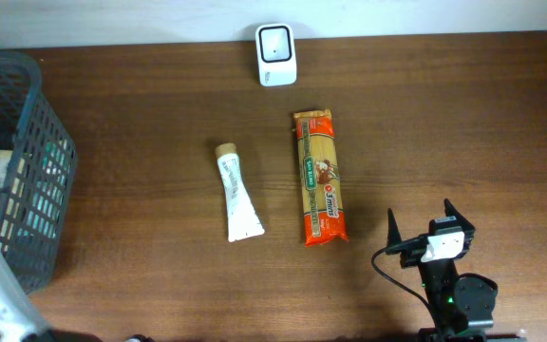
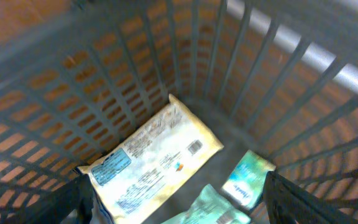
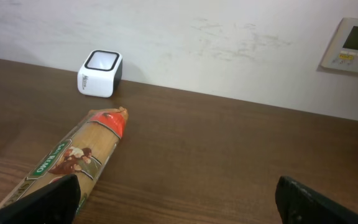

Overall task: Scan the item barcode
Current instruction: 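Pick the light-blue wipes packet from the basket with left gripper, place it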

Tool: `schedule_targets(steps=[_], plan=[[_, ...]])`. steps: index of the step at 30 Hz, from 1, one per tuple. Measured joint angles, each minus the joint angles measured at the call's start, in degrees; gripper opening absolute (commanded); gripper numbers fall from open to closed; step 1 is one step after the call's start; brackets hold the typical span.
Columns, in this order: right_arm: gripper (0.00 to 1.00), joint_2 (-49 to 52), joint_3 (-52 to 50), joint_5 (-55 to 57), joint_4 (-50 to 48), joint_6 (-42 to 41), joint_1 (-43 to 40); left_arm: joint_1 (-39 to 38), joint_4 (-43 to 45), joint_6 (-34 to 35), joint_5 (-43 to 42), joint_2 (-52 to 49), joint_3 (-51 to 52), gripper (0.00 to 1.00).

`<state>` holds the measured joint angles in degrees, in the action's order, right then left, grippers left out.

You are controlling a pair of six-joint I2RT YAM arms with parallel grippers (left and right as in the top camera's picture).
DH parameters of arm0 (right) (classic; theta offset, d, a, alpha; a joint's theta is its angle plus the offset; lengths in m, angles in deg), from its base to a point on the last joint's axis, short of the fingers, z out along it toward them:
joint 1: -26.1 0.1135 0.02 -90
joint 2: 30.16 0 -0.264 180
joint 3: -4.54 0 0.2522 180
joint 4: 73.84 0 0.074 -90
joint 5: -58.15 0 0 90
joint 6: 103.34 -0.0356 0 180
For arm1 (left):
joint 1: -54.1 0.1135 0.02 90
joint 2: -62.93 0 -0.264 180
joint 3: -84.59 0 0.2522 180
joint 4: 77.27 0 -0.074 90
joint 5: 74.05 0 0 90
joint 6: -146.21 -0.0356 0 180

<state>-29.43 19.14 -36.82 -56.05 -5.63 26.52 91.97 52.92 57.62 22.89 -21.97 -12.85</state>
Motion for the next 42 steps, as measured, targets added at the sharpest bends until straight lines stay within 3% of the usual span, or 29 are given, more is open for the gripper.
schedule_targets(steps=[5, 11, 13, 22, 24, 27, 30, 37, 42], plan=[[0.99, 0.0, 0.0, 0.0, 0.0, 0.0, 0.0, 1.2, -1.2, -12.0, -3.7, -9.2, 0.1, 0.87], [0.99, 0.0, 0.0, 0.0, 0.0, 0.0, 0.0, 10.7, -2.4, -20.6, -25.0, -11.4, 0.1, 0.84], [0.99, 0.0, 0.0, 0.0, 0.0, 0.0, 0.0, 11.9, -4.2, -22.1, -28.5, -13.8, 0.0, 0.84], [0.99, 0.0, 0.0, 0.0, 0.0, 0.0, 0.0, 10.9, -11.7, -27.2, -30.5, -30.2, 0.1, 0.86], [0.99, 0.0, 0.0, 0.0, 0.0, 0.0, 0.0, 10.9, -11.7, -27.2, -30.5, -31.3, 0.1, 0.72], [0.99, 0.0, 0.0, 0.0, 0.0, 0.0, 0.0, 10.8, -11.8, -27.8, -30.4, -31.7, 0.1, 0.17], [0.99, 0.0, 0.0, 0.0, 0.0, 0.0, 0.0, 10.7, -11.8, -28.1, -31.0, -31.8, -0.3, 0.01], [0.99, 0.0, 0.0, 0.0, 0.0, 0.0, 0.0, 10.7, -16.3, -26.5, -29.9, -31.8, -3.2, 0.0], [0.99, 0.0, 0.0, 0.0, 0.0, 0.0, 0.0, 10.7, -18.0, -15.4, -32.4, -27.2, -15.5, 0.0]])
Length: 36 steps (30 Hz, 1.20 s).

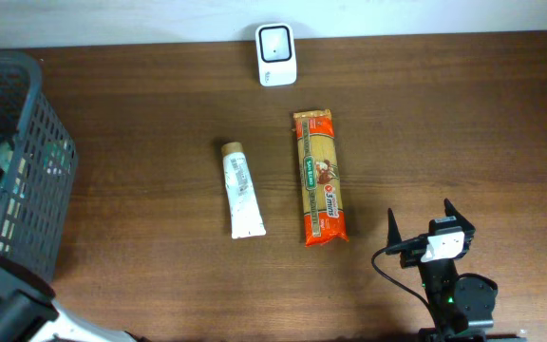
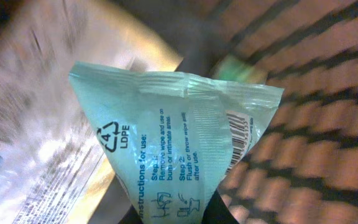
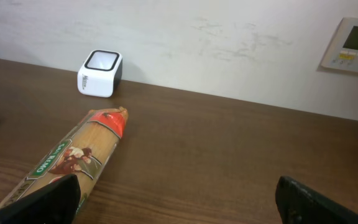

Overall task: Scan the item barcode
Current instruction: 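Pick the light-blue wipes packet from the basket with left gripper, place it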

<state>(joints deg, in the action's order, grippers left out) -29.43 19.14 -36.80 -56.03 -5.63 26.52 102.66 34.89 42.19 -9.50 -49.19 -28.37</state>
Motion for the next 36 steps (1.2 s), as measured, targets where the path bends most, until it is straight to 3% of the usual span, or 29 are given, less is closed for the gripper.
schedule_targets(steps=[5, 8, 12, 15, 19, 23, 24, 25, 26, 31, 36], plan=[[0.99, 0.0, 0.0, 0.0, 0.0, 0.0, 0.0, -2.5, 0.3, 6.5, -11.5, 14.6, -5.0, 0.0], [0.99, 0.0, 0.0, 0.0, 0.0, 0.0, 0.0, -10.4, -0.6, 7.8, -14.0, 21.1, -5.6, 0.0], [0.99, 0.0, 0.0, 0.0, 0.0, 0.0, 0.0, -24.0, -8.7, 8.3, -6.5, 21.8, -5.4, 0.0], [0.99, 0.0, 0.0, 0.0, 0.0, 0.0, 0.0, -38.0, -9.4, 8.3, -1.4, 20.4, -0.5, 0.0], [0.99, 0.0, 0.0, 0.0, 0.0, 0.0, 0.0, -46.2, -7.2, 12.2, 2.5, 15.5, 9.6, 0.0], [0.99, 0.0, 0.0, 0.0, 0.0, 0.0, 0.0, -48.4, -0.1, 16.0, 4.0, 11.5, 19.2, 0.0], [0.99, 0.0, 0.0, 0.0, 0.0, 0.0, 0.0, -48.8, 4.2, 17.4, 4.3, 11.0, 22.6, 0.32], [0.99, 0.0, 0.0, 0.0, 0.0, 0.0, 0.0, -48.9, 7.2, 18.4, 4.5, 10.7, 25.5, 0.74], [0.99, 0.0, 0.0, 0.0, 0.0, 0.0, 0.0, -48.9, 8.1, 18.9, 4.5, 10.4, 26.7, 0.99], [0.99, 0.0, 0.0, 0.0, 0.0, 0.0, 0.0, -48.7, 9.0, 20.4, 5.0, 10.3, 28.9, 0.99], [0.99, 0.0, 0.0, 0.0, 0.0, 0.0, 0.0, -46.4, 2.3, 20.5, 5.4, 10.5, 12.7, 0.99]])
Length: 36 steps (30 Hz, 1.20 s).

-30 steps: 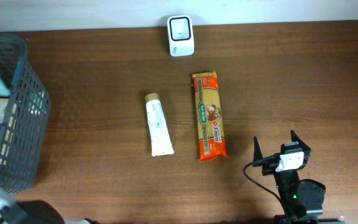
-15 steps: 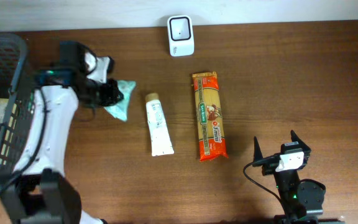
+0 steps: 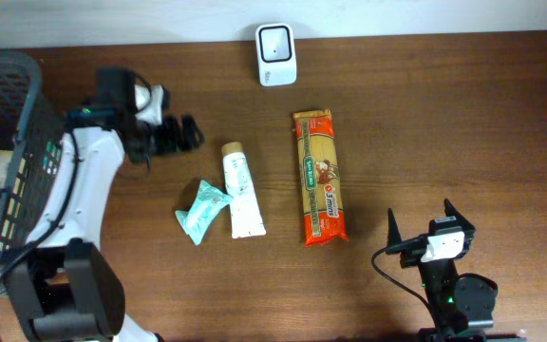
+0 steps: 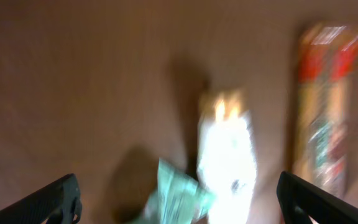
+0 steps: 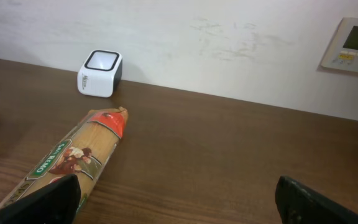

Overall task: Scan the item barcode
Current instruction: 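Pick the light-blue wipes packet from the basket with left gripper, place it, then pick the small green packet from the basket with left gripper, place it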

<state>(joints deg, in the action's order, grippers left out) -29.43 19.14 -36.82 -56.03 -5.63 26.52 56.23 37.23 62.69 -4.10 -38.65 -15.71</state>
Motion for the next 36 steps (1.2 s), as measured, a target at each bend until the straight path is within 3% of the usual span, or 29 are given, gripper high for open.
schedule_targets(steps=[6, 9, 13, 16, 18, 19, 20, 25, 29, 36], plan=[[0.99, 0.0, 0.0, 0.0, 0.0, 0.0, 0.0, 8.7, 0.1, -3.2, 4.0, 4.7, -25.5, 0.99], [0.99, 0.0, 0.0, 0.0, 0.0, 0.0, 0.0, 16.9, 0.0, -3.2, 10.4, 6.3, -28.7, 0.99], [0.99, 0.0, 0.0, 0.0, 0.0, 0.0, 0.0, 28.3, -1.2, -3.2, 16.4, 5.3, -28.1, 0.96], [0.99, 0.0, 0.0, 0.0, 0.0, 0.0, 0.0, 33.4, -2.2, -5.6, 16.0, 2.8, -26.5, 0.92], [0.99, 0.0, 0.0, 0.0, 0.0, 0.0, 0.0, 35.5, -3.1, -7.4, 14.6, -0.4, -24.8, 0.84], [0.99, 0.0, 0.0, 0.0, 0.0, 0.0, 0.0, 36.2, -3.5, -8.4, 13.6, -2.4, -24.1, 0.69], [0.99, 0.0, 0.0, 0.0, 0.0, 0.0, 0.0, 36.9, -4.2, -9.9, 11.8, -5.4, -23.1, 0.67], [0.99, 0.0, 0.0, 0.0, 0.0, 0.0, 0.0, 38.0, -7.0, -16.2, 7.6, -15.6, -22.4, 0.64], [0.99, 0.0, 0.0, 0.0, 0.0, 0.0, 0.0, 38.0, -7.2, -21.6, 3.0, -20.4, -22.4, 0.56], [0.99, 0.0, 0.0, 0.0, 0.0, 0.0, 0.0, 38.0, -5.7, -28.3, -4.3, -28.3, -22.3, 0.6]])
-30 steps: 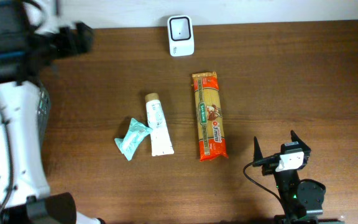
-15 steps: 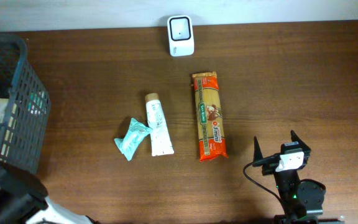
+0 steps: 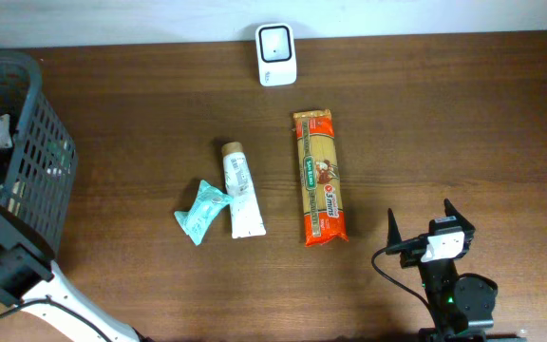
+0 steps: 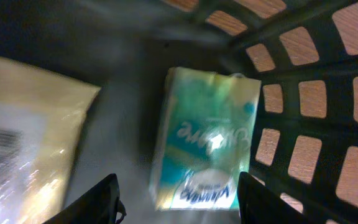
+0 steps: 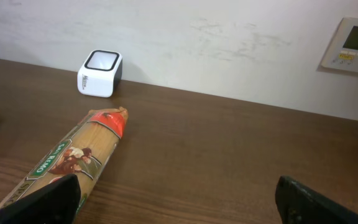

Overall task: Scan the item barcode
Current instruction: 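Pick the small green packet from the basket with left gripper, place it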

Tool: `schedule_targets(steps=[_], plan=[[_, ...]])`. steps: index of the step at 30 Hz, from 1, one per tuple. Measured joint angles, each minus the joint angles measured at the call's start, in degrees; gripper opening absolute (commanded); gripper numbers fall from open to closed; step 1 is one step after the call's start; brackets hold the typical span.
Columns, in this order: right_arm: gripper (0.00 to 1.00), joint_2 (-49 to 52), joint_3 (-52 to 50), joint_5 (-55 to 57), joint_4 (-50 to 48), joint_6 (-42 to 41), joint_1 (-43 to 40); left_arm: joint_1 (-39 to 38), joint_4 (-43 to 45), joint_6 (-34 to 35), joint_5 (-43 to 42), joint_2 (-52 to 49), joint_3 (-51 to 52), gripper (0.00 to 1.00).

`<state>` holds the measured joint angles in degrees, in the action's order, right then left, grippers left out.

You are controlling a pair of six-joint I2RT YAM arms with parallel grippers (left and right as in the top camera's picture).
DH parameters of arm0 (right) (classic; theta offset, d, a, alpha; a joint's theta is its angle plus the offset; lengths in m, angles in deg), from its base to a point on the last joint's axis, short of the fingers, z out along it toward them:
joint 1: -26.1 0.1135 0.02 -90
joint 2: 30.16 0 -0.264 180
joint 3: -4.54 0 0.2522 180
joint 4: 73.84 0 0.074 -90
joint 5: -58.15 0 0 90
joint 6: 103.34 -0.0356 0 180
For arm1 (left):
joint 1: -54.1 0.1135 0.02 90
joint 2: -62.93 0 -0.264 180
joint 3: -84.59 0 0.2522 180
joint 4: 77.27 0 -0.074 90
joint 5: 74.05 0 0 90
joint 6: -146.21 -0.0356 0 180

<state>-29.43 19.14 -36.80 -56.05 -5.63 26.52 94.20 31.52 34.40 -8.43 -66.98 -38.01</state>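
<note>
The white barcode scanner [image 3: 276, 53] stands at the table's far edge and shows in the right wrist view as the scanner [image 5: 100, 73]. On the table lie a teal packet [image 3: 202, 211], a white tube [image 3: 239, 191] and a pasta pack [image 3: 319, 177]. My left gripper [image 4: 178, 199] is open inside the dark basket [image 3: 27, 180], just over a teal-and-white packet [image 4: 207, 147]; a yellowish pouch [image 4: 23, 137] lies beside it. My right gripper [image 5: 178, 198] rests open at the near right, holding nothing.
The basket takes up the table's left edge. A wall runs behind the scanner, with a wall panel [image 5: 355, 45] at the right. The pasta pack [image 5: 67, 158] lies just left of my right gripper.
My left arm was out over the table beside the tube and the dropped teal packet. It is now back in the basket, open above another teal-and-white packet. The right arm is unchanged.
First my left gripper hung open in the basket over the pouch and packets. Then it held a teal packet up close inside the basket. Later that packet lay on the table beside the tube with the gripper open above. Now the gripper is in the basket again.
</note>
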Motion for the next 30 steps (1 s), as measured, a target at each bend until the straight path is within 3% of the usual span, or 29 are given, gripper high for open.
schedule_targets(steps=[3, 5, 6, 16, 19, 24, 27, 30], plan=[[0.99, 0.0, 0.0, 0.0, 0.0, 0.0, 0.0, 0.0, 0.9, -0.9, -1.7, -2.6, 0.0, 0.56], [0.99, 0.0, 0.0, 0.0, 0.0, 0.0, 0.0, 0.0, 1.3, -1.3, -2.9, -2.9, 0.0, 0.15], [0.99, 0.0, 0.0, 0.0, 0.0, 0.0, 0.0, 0.0, 1.3, -1.4, -3.0, -2.9, 0.0, 0.01], [0.99, 0.0, 0.0, 0.0, 0.0, 0.0, 0.0, 0.0, -0.5, 2.8, -4.6, -2.4, -3.3, 0.0], [0.99, 0.0, 0.0, 0.0, 0.0, 0.0, 0.0, 0.0, -0.6, 8.3, -4.7, 3.4, -6.7, 0.0], [0.99, 0.0, 0.0, 0.0, 0.0, 0.0, 0.0, -1.4, -2.5, 15.5, -5.5, 30.8, -11.6, 0.0], [0.99, 0.0, 0.0, 0.0, 0.0, 0.0, 0.0, -7.7, -7.3, 16.1, -5.9, 37.0, -12.4, 0.0], [0.99, 0.0, 0.0, 0.0, 0.0, 0.0, 0.0, -17.3, -9.7, 16.7, -5.9, 36.0, -8.7, 0.0]])
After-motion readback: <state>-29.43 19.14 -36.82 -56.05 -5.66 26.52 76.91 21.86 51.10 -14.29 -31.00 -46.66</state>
